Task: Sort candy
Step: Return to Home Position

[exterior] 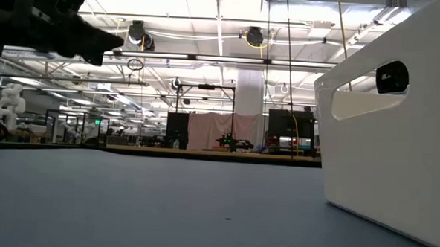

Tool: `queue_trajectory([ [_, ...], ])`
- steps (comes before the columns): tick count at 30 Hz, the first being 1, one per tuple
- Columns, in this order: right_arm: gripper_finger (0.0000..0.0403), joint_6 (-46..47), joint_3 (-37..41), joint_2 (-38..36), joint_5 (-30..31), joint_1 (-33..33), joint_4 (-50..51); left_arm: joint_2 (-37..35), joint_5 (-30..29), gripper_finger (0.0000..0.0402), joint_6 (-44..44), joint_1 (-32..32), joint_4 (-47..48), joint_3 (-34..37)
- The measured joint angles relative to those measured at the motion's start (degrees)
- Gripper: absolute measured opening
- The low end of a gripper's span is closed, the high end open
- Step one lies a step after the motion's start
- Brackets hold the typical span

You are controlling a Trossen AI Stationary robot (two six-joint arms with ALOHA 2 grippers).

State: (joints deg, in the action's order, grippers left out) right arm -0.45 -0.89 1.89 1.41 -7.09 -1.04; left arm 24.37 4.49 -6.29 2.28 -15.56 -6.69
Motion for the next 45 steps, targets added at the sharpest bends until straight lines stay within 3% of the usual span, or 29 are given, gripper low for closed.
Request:
queue_trajectory([
  [6,0.0,0.01,0.0,0.0,-0.02,0.0,0.0,-2.63,-1.56,0.0004,0.01,0.0,-3.66,5.03],
  [11,0.0,0.02,0.0,0.0,-0.02,-0.02,0.0,-4.89,-2.23,0.0004,0.01,0.0,-2.64,5.08],
  [22,0.0,0.02,0.0,0.0,-0.02,-0.02,0.0,-9.66,-2.97,0.0004,0.01,0.0,3.33,5.08],
  [28,0.0,0.02,0.0,0.0,-0.02,0.0,0.0,-12.63,-6.52,0.0004,0.03,0.04,7.61,5.08],
  [45,0.0,0.02,0.02,0.02,-0.01,-0.02,0.0,-24.34,-6.86,0.0004,1.08,0.0,17.76,4.88],
])
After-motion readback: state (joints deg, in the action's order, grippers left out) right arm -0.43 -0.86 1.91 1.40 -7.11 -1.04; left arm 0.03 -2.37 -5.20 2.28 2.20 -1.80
